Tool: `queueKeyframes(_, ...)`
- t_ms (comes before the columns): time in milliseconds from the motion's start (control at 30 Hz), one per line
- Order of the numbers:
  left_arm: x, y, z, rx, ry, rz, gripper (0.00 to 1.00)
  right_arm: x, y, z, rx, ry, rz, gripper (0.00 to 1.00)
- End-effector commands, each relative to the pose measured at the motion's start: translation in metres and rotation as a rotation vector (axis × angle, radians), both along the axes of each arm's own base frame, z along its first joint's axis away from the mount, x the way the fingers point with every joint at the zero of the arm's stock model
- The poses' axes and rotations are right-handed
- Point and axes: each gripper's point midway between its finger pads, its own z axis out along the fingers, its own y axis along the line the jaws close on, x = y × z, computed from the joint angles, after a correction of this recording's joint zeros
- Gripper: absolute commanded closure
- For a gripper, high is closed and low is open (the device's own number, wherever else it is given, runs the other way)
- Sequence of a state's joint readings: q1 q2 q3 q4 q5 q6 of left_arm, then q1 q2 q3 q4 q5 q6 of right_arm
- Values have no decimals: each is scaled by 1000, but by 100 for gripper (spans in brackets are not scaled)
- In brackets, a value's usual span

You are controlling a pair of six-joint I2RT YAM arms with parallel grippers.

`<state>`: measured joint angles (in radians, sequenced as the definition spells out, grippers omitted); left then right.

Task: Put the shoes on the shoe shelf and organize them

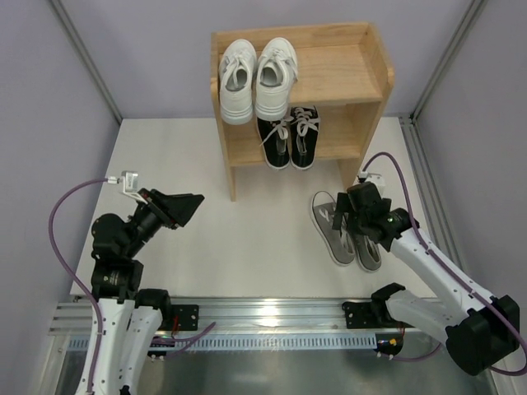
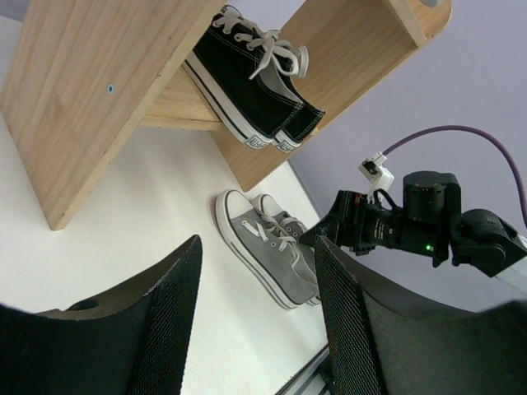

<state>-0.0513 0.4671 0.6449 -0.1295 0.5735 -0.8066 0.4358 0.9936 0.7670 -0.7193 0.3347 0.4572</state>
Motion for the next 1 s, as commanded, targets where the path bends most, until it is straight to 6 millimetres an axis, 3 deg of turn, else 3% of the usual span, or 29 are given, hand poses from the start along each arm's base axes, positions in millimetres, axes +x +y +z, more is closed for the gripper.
queueKeyframes(0,-13,-5,-5,-7,10,-41,43,3,-9,12,17,-74,-89,0)
queueKeyframes(233,-15,-6,-8,-13,16,-48,42,-1,-14,2,29,-68,-120,1)
queueKeyframes(633,-14,-6,-13,-22,27,-48,45,-14,16,-32,227,-32,-84,27)
queueKeyframes(733,-13,-6,-15,-23,32,-48,46,-15,18,-41,235,-16,-76,44)
queueKeyframes(767,-13,-7,-15,-24,36,-50,46,-16,21,-44,247,-7,-67,61)
queueKeyframes(833,-13,-7,-15,-25,37,-51,46,-14,24,-47,254,-3,-56,71)
queueKeyframes(867,-13,-7,-14,-26,34,-51,47,-15,26,-49,257,6,-49,87)
queueKeyframes(900,-13,-6,-15,-26,36,-48,46,-15,27,-50,259,8,-45,95)
queueKeyframes(967,-13,-7,-15,-26,36,-50,47,-15,31,-50,272,11,-26,96)
